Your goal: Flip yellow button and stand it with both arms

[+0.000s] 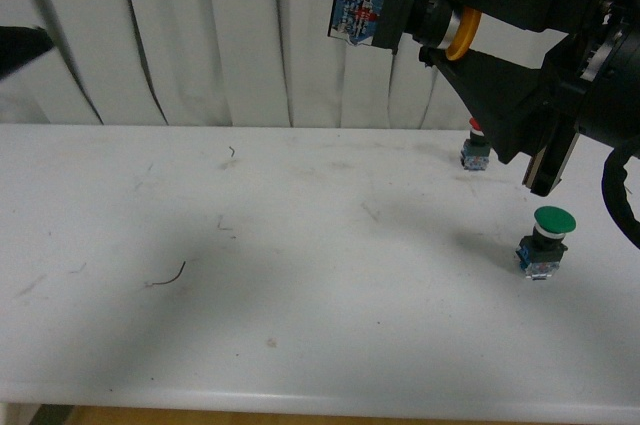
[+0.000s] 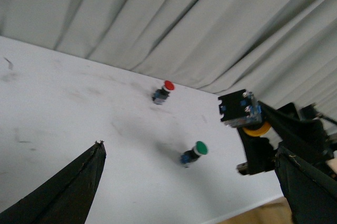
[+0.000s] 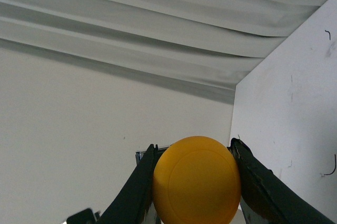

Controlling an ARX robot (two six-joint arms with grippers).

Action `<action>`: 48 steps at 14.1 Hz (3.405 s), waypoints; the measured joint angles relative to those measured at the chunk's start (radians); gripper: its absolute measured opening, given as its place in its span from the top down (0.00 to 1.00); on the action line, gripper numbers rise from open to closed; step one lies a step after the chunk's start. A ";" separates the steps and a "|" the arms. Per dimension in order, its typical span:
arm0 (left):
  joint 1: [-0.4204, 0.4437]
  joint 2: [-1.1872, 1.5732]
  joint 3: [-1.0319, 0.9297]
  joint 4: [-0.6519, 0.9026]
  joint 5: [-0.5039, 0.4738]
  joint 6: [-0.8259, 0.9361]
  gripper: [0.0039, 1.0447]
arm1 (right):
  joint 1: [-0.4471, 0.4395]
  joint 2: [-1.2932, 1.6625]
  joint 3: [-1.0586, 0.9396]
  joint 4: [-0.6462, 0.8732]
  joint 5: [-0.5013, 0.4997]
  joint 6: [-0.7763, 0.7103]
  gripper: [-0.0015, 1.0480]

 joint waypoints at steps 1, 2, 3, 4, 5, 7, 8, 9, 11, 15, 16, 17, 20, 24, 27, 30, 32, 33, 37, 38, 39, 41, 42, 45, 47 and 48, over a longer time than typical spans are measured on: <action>0.002 -0.101 -0.021 -0.090 -0.025 0.104 0.06 | 0.000 0.000 0.001 0.000 0.000 0.000 0.66; 0.013 -0.172 -0.028 -0.146 -0.039 0.187 0.06 | 0.000 0.000 0.003 0.000 0.000 0.000 0.66; -0.017 -0.246 -0.063 -0.110 -0.224 0.298 0.14 | 0.000 0.000 0.006 0.000 0.000 0.000 0.66; -0.026 -0.336 -0.120 -0.142 -0.397 0.411 0.26 | -0.001 0.000 0.008 0.000 0.000 -0.001 0.66; -0.004 -0.385 -0.170 -0.146 -0.496 0.475 0.37 | -0.005 0.000 0.010 -0.001 0.000 -0.001 0.66; 0.036 -0.438 -0.226 -0.141 -0.505 0.525 0.61 | -0.005 0.000 0.011 -0.001 0.001 -0.001 0.66; 0.046 -0.463 -0.251 -0.147 -0.485 0.537 0.71 | -0.005 0.000 0.013 -0.001 0.001 -0.001 0.66; 0.073 -0.494 -0.273 -0.153 -0.456 0.543 0.84 | -0.006 0.000 0.014 0.001 0.001 -0.002 0.66; 0.164 -0.553 -0.309 -0.169 -0.396 0.543 0.99 | -0.006 0.000 0.018 0.000 0.001 -0.005 0.66; 0.156 -0.653 -0.361 -0.221 -0.380 0.544 0.99 | -0.005 -0.001 0.019 -0.001 0.000 -0.008 0.66; 0.156 -0.679 -0.370 -0.237 -0.380 0.544 0.99 | -0.005 -0.001 0.019 -0.001 0.000 -0.008 0.66; 0.156 -0.700 -0.376 -0.252 -0.380 0.544 0.99 | -0.005 -0.001 0.019 -0.001 0.000 -0.009 0.66; 0.156 -0.764 -0.416 -0.254 -0.380 0.544 0.99 | -0.005 -0.001 0.019 -0.001 0.000 -0.016 0.66; 0.156 -0.836 -0.417 -0.336 -0.380 0.544 0.99 | 0.003 -0.001 0.019 0.000 -0.002 -0.017 0.66; 0.156 -1.007 -0.415 -0.500 -0.379 0.544 0.99 | 0.004 -0.001 0.019 0.000 -0.004 -0.018 0.66; 0.156 -1.006 -0.416 -0.515 -0.380 0.544 0.99 | 0.008 -0.010 0.019 -0.002 -0.003 -0.028 0.66; 0.156 -1.006 -0.416 -0.519 -0.380 0.544 0.78 | 0.007 -0.038 0.020 -0.003 0.033 -0.126 0.66; 0.156 -1.006 -0.416 -0.520 -0.380 0.544 0.65 | 0.004 -0.057 0.039 -0.002 0.072 -0.232 0.66; 0.156 -1.006 -0.416 -0.519 -0.380 0.544 0.05 | -0.073 -0.085 0.182 -0.472 0.462 -0.895 0.66; 0.156 -1.006 -0.416 -0.519 -0.380 0.545 0.05 | -0.087 -0.081 0.198 -0.511 0.521 -0.990 0.66; 0.156 -1.006 -0.416 -0.519 -0.380 0.545 0.07 | -0.096 -0.080 0.207 -0.536 0.564 -1.059 0.66; 0.156 -1.006 -0.416 -0.519 -0.380 0.545 0.06 | -0.133 -0.034 0.268 -0.599 0.724 -1.394 0.66; 0.156 -1.006 -0.416 -0.519 -0.380 0.545 0.06 | -0.137 -0.015 0.296 -0.632 0.727 -1.427 0.66; 0.156 -1.006 -0.416 -0.519 -0.380 0.545 0.06 | -0.159 0.069 0.392 -0.756 0.723 -1.449 0.66; 0.156 -1.006 -0.416 -0.519 -0.380 0.545 0.06 | -0.171 0.120 0.449 -0.814 0.725 -1.449 0.66; 0.156 -1.006 -0.416 -0.519 -0.380 0.545 0.06 | -0.171 0.126 0.458 -0.824 0.725 -1.449 0.66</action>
